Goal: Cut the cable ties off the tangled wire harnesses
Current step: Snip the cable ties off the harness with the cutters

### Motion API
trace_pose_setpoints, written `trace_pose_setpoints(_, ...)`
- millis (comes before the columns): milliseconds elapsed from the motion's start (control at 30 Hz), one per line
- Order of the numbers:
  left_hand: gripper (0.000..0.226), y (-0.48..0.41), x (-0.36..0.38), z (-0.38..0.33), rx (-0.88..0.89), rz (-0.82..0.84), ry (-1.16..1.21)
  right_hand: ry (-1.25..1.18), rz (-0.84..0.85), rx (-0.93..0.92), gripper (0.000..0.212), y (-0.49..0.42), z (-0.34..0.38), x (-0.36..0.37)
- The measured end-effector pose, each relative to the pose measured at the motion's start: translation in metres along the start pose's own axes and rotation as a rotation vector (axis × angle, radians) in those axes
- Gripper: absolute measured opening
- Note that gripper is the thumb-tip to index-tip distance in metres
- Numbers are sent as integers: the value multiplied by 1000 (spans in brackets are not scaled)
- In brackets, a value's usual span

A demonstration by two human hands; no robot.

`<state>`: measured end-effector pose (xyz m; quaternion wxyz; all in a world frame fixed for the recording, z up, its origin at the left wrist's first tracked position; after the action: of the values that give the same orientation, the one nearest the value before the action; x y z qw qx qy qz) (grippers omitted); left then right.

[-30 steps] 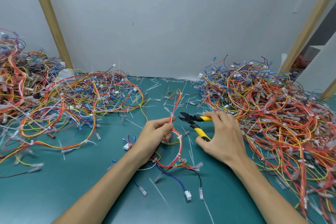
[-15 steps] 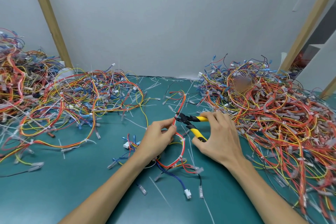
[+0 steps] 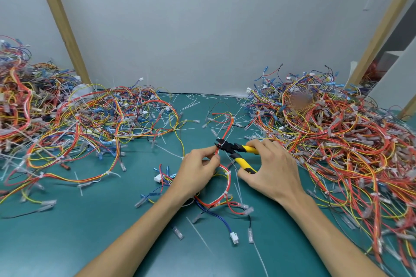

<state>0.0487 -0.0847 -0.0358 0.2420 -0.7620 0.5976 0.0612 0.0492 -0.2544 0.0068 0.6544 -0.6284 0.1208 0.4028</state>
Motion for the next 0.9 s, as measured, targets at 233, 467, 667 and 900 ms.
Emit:
trace_pose_setpoints(233,19,0,1,1,-20,-1,10,-16,15,27,42,0,-6,1)
trace_pose_setpoints(467,32,-1,0,1,-101,-17,177,-74,48,110,41,1,-11,5)
trace_pose_setpoints(667,31,-1,2,-5,-141,49,343,-137,54,138,39,1,-13,5)
trace_pose_setpoints(900,50,0,4,-3,-202,68,402,-159,23,114,41,-2,-16,1)
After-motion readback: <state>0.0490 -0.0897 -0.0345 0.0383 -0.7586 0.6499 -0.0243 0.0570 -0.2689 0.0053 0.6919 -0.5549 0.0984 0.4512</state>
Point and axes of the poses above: each hand's wrist, its own y-axis away from the middle knuckle, its own x-axis out of the palm, z = x × y, the point moved 9 cm from there along -y, towards the middle knuckle, and after that the axes turned 15 degrees about -z, right-handed, at the moved point
